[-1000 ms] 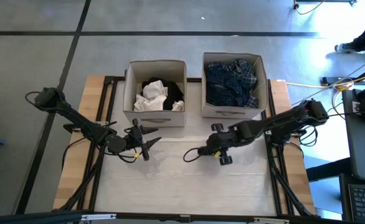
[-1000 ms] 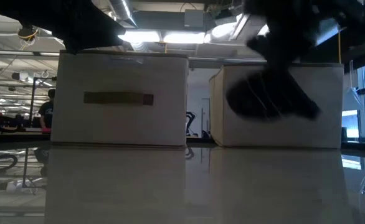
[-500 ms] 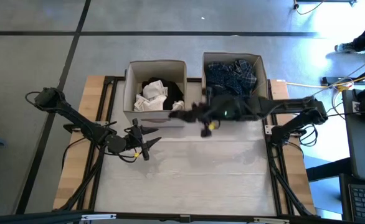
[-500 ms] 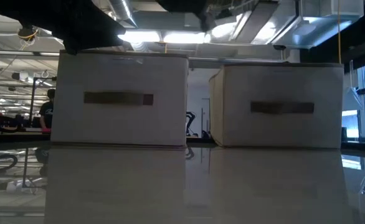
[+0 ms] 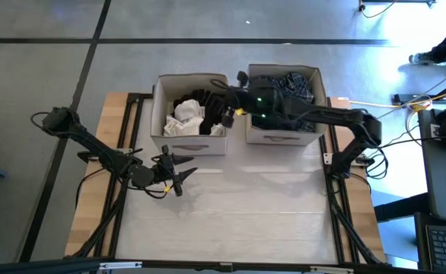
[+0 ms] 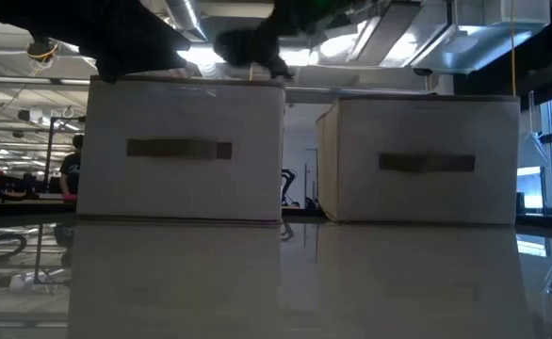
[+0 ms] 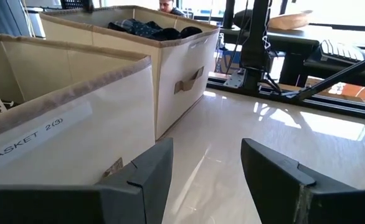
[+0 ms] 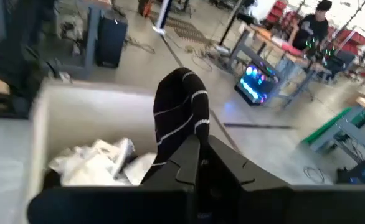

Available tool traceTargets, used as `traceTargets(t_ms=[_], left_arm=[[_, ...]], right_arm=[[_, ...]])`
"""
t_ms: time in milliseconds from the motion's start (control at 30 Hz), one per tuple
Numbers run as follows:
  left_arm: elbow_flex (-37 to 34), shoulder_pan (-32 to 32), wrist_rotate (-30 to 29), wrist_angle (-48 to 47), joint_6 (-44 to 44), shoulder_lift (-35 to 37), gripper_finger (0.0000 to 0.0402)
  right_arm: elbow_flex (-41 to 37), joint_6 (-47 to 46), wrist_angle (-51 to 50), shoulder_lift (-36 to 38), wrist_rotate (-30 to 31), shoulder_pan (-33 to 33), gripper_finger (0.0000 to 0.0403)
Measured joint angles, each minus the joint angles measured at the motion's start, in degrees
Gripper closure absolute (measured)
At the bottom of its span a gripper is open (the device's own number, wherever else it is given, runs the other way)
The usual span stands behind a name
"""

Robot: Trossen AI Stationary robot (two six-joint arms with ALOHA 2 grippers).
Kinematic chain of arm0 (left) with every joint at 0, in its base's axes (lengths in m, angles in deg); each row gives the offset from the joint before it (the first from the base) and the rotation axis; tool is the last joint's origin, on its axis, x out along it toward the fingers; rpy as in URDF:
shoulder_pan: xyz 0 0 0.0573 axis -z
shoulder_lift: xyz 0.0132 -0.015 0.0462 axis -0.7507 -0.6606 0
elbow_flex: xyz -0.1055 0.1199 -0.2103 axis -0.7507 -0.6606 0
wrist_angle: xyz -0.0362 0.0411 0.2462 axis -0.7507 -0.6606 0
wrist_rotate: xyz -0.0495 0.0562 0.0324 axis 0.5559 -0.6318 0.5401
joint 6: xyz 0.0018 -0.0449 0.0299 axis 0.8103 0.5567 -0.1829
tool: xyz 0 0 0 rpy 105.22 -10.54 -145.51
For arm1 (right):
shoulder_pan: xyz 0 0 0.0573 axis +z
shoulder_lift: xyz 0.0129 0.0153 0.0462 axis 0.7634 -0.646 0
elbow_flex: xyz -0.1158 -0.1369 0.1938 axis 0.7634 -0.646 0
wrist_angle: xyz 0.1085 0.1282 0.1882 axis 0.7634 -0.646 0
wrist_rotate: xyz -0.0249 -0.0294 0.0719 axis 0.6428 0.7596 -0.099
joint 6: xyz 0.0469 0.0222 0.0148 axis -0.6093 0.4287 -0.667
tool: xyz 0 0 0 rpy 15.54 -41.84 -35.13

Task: Sort clothes
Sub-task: Put the black striped sock into the right laundry organizer, then return to Home Position

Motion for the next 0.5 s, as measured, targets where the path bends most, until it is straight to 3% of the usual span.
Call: traceTargets(t_ms=[200,367,500], left_arm=[[0.0,0.0,0.0,0.0,0.0,0.0,0.0222],[0.0,0.0,0.0,0.0,1.0,0.0,0.0222],[0.0,0.0,0.0,0.1,1.3,0.0,0.0222]], right_arm=[[-0.1,-4.2,0.9,-4.3,0.0,-1.9,0.0348],[0.2,-4.4,0.3,-4.4,0.3,-1.0,0.0268],[4.1,-4.0,-10.0,-2.0,1.7,0.5,0.0218]])
